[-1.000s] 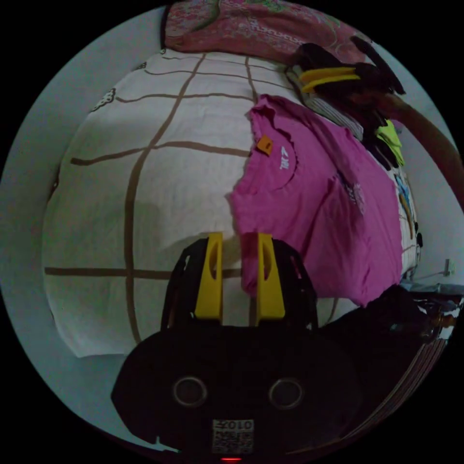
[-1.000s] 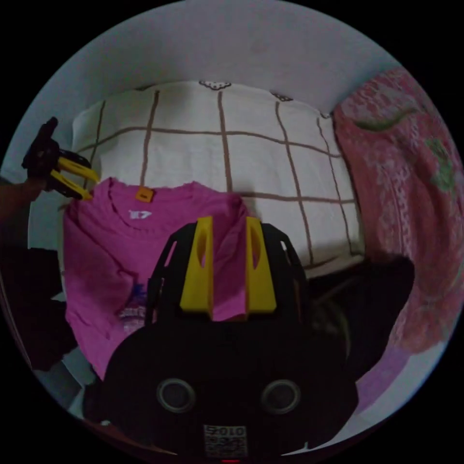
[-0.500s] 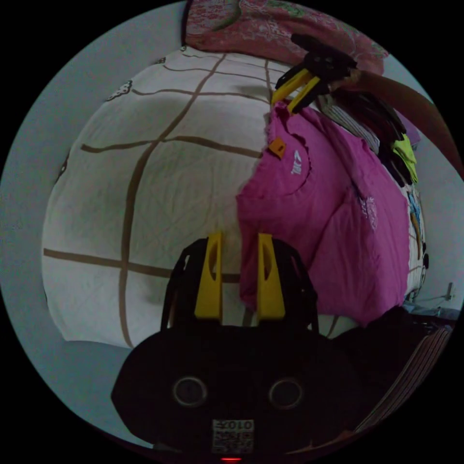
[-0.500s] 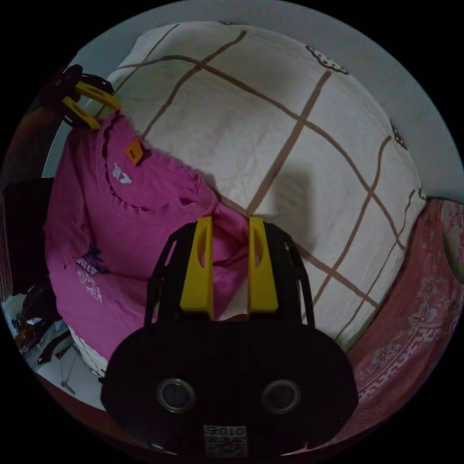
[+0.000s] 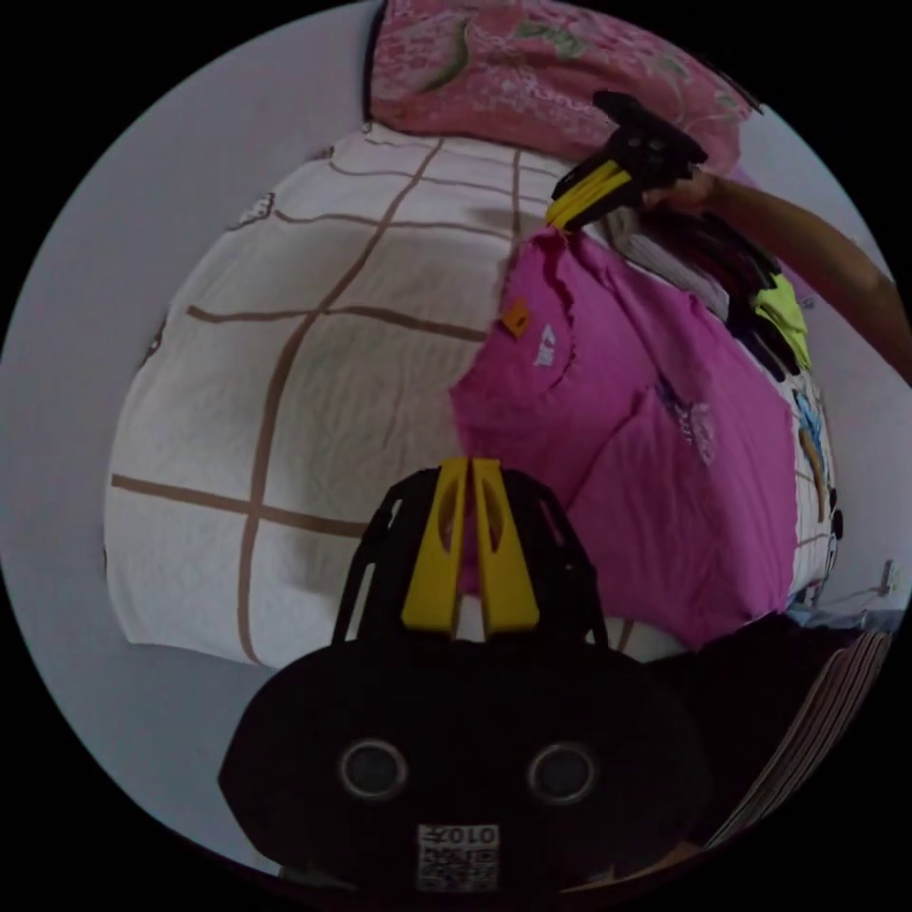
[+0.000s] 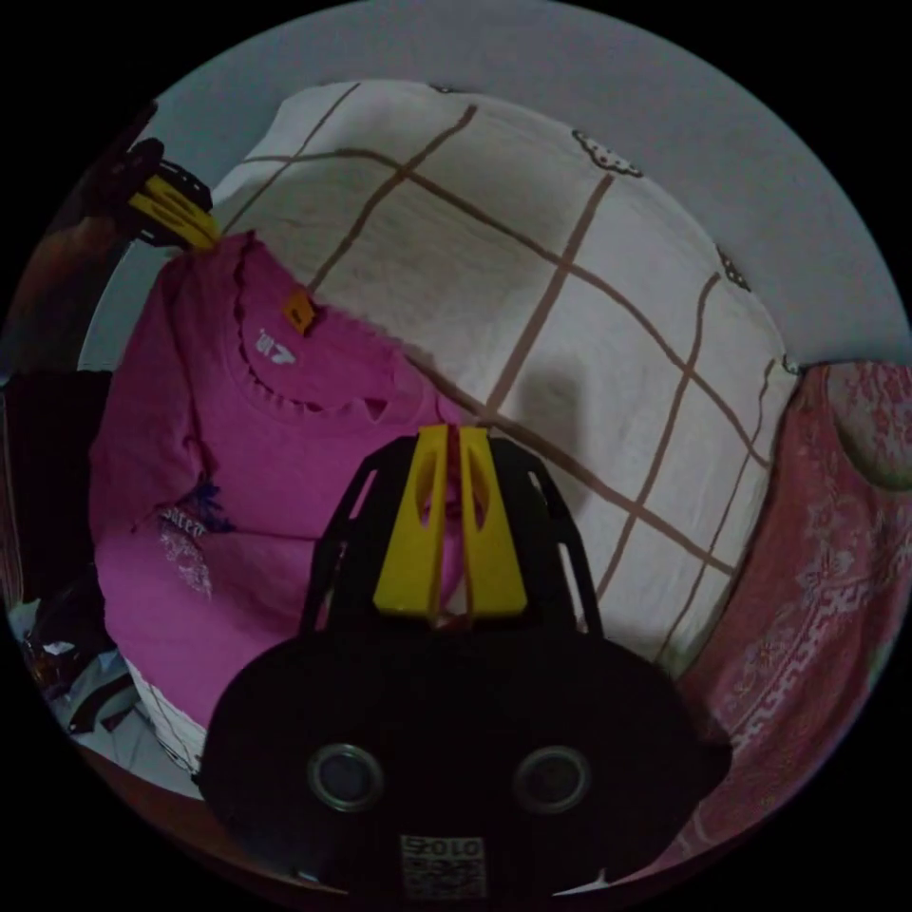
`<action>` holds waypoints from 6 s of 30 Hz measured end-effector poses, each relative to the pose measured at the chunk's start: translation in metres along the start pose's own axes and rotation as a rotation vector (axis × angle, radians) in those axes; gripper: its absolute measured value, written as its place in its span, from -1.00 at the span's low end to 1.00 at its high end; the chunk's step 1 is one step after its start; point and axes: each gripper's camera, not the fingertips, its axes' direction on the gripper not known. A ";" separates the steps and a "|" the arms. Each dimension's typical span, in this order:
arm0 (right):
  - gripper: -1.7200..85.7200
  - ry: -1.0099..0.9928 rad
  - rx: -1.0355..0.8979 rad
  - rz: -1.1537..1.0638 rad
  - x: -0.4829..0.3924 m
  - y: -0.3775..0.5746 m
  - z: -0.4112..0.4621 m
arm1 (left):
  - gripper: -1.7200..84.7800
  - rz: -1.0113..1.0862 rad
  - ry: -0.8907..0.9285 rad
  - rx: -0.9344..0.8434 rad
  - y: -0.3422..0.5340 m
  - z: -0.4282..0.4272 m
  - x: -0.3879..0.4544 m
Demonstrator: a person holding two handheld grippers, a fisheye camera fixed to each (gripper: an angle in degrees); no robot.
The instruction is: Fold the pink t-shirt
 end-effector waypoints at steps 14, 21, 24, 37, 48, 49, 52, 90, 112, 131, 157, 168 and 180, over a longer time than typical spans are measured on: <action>-0.87 0.054 0.016 0.084 0.012 0.049 -0.015 | -0.87 0.025 -0.144 -0.104 0.002 0.004 0.030; -0.87 0.053 0.009 0.088 0.010 0.072 -0.014 | -0.79 -0.055 -0.079 -0.104 0.008 -0.001 0.017; -0.87 0.054 0.005 0.093 0.006 0.085 -0.012 | -0.80 -0.029 -0.036 -0.080 0.009 -0.011 0.019; -0.87 0.066 -0.007 0.118 -0.036 0.172 -0.005 | -0.95 -0.102 0.187 -0.036 0.024 -0.045 0.033; -0.87 0.123 0.105 0.272 -0.127 0.329 -0.029 | -0.97 0.295 0.032 0.139 0.043 -0.179 0.212; -0.87 0.130 0.113 0.299 -0.142 0.354 -0.030 | -0.97 0.354 0.041 0.133 0.044 -0.187 0.240; -0.87 0.117 0.098 0.360 -0.177 0.414 -0.025 | -0.97 0.493 0.040 0.105 0.049 -0.196 0.305; -0.86 0.155 0.079 1.217 -0.604 0.896 0.189 | -0.83 1.102 0.110 -0.123 0.088 -0.188 0.657; -0.86 -0.131 0.191 1.253 -0.918 0.904 0.324 | -0.93 1.164 -0.020 -0.137 0.078 -0.207 0.658; -0.74 0.054 0.192 2.109 -1.247 1.051 0.345 | -0.96 1.230 0.191 -0.122 0.026 -0.330 0.636; -0.85 -0.044 0.363 2.183 -1.556 1.088 0.404 | -0.73 1.469 0.125 -0.044 -0.259 -0.284 1.042; -0.85 0.014 0.394 2.093 -1.612 1.041 0.387 | -0.65 1.710 -0.054 -0.114 -0.332 -0.245 1.185; -0.85 0.000 0.397 2.092 -1.627 0.967 0.369 | -0.91 1.817 -0.004 -0.299 -0.363 -0.228 1.211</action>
